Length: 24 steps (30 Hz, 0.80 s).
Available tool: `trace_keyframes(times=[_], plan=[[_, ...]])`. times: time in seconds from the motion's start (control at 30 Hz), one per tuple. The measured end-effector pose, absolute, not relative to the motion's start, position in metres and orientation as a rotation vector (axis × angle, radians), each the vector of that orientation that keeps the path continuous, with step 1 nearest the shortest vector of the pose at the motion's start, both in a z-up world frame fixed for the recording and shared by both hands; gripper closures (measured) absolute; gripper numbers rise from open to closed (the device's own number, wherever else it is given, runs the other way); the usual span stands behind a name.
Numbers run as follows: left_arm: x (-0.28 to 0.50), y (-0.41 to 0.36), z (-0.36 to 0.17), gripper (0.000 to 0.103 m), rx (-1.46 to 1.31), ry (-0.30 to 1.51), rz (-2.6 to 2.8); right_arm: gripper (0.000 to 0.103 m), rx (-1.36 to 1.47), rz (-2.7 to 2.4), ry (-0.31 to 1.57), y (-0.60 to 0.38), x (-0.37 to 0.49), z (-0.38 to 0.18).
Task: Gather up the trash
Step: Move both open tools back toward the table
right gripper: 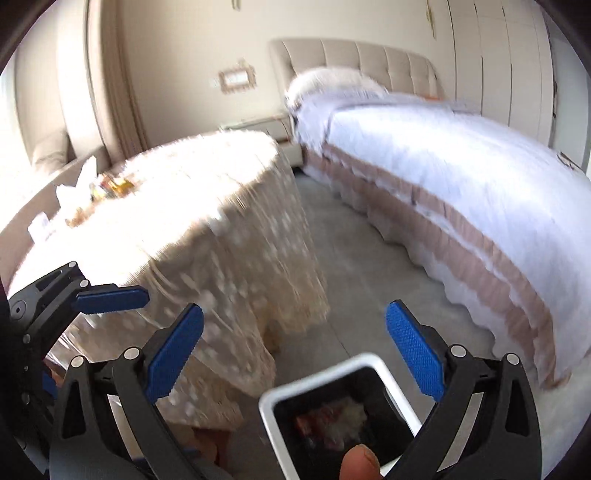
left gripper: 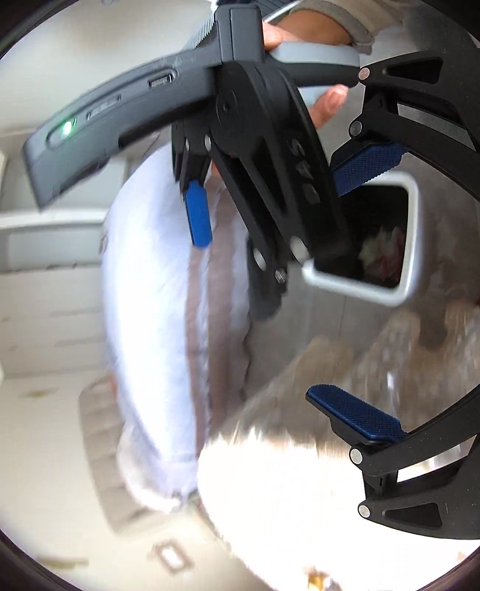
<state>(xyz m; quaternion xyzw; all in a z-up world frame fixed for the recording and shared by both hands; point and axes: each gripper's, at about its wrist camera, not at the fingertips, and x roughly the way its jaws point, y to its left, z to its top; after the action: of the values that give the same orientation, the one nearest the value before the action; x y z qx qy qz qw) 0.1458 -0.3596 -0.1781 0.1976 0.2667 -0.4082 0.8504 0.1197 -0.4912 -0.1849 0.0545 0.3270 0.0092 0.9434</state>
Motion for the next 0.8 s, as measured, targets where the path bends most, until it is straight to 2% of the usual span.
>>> trace_keyframes(times=[0.27, 0.8], plan=[[0.159, -0.280, -0.140, 0.004, 0.271, 0.498, -0.687, 0.005, 0.081, 0.112, 0.584, -0.441, 0.144, -0.152], [0.178, -0.117, -0.101, 0.004, 0.086, 0.414, -0.310, 0.005, -0.055, 0.321, 0.502, -0.315, 0.183, -0.105]])
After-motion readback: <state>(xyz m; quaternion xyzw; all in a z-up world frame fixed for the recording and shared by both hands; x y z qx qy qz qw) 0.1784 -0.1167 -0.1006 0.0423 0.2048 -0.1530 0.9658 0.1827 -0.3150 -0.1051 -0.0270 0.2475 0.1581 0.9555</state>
